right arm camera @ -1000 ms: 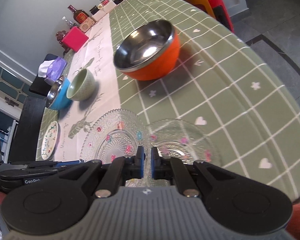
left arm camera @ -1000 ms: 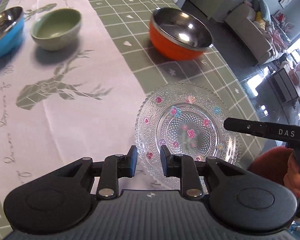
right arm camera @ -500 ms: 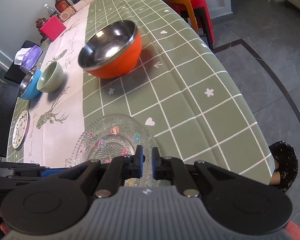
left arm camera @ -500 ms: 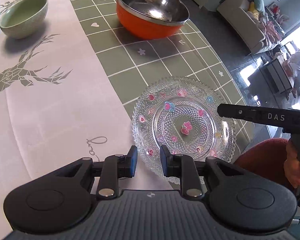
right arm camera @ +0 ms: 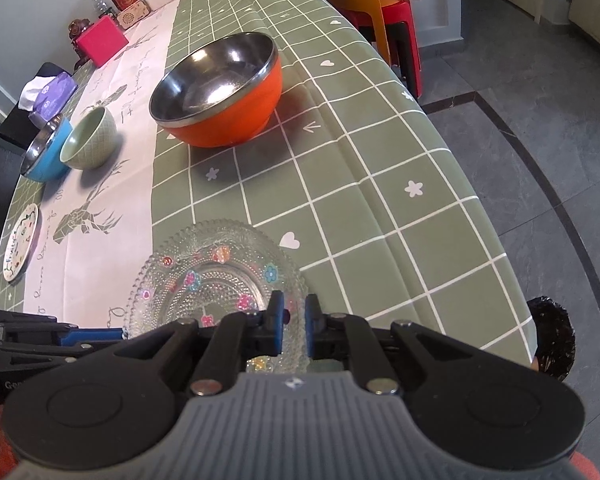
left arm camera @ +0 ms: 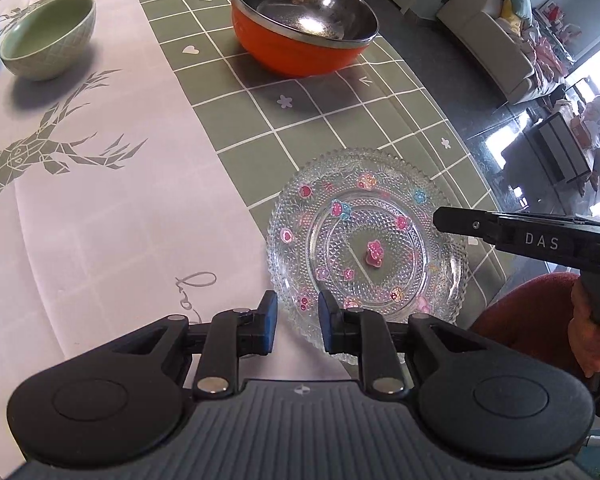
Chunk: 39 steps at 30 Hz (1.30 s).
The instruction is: Organize plates and bowls
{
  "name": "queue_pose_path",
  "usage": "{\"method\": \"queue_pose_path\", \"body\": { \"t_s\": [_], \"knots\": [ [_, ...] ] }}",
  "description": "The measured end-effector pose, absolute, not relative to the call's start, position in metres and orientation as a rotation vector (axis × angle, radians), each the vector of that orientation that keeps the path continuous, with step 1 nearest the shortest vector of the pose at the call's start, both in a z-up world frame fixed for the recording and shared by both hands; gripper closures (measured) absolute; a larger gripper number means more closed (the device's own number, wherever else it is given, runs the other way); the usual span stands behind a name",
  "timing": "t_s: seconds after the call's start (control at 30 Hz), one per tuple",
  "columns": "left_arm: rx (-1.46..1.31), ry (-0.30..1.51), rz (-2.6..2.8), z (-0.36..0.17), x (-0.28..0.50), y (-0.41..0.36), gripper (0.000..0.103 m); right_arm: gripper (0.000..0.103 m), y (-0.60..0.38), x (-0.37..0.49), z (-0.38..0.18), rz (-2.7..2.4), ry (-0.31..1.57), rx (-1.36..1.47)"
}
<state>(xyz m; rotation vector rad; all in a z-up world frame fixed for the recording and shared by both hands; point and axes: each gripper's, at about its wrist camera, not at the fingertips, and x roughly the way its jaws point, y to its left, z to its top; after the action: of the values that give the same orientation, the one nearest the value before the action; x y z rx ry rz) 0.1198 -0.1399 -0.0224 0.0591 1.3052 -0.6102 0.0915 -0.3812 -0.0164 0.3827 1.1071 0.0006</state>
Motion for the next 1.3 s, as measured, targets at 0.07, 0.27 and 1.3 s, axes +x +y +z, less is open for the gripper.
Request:
{"method": "queue_pose_path", "body": {
  "t_s": [0.07, 0.27, 1.3],
  "knots": [
    [0.055, 1.307, -0.611, -0.023, 0.120, -0.140, 0.079, 0.097, -0.381, 0.092, -0.017, -0.017, 1.113, 0.368],
    [0.038, 1.310, -0.613, -0.024, 0.122, -0.137, 0.079, 0.097, -0.382, 0.093, -0.018, -0.025, 1.124, 0.369],
    [0.089, 1.058, -0.592, 0.019, 0.098, -0.077, 0.073, 0.069, -0.340, 0.075, 0.006, 0.120, 0.945, 0.302]
  ]
}}
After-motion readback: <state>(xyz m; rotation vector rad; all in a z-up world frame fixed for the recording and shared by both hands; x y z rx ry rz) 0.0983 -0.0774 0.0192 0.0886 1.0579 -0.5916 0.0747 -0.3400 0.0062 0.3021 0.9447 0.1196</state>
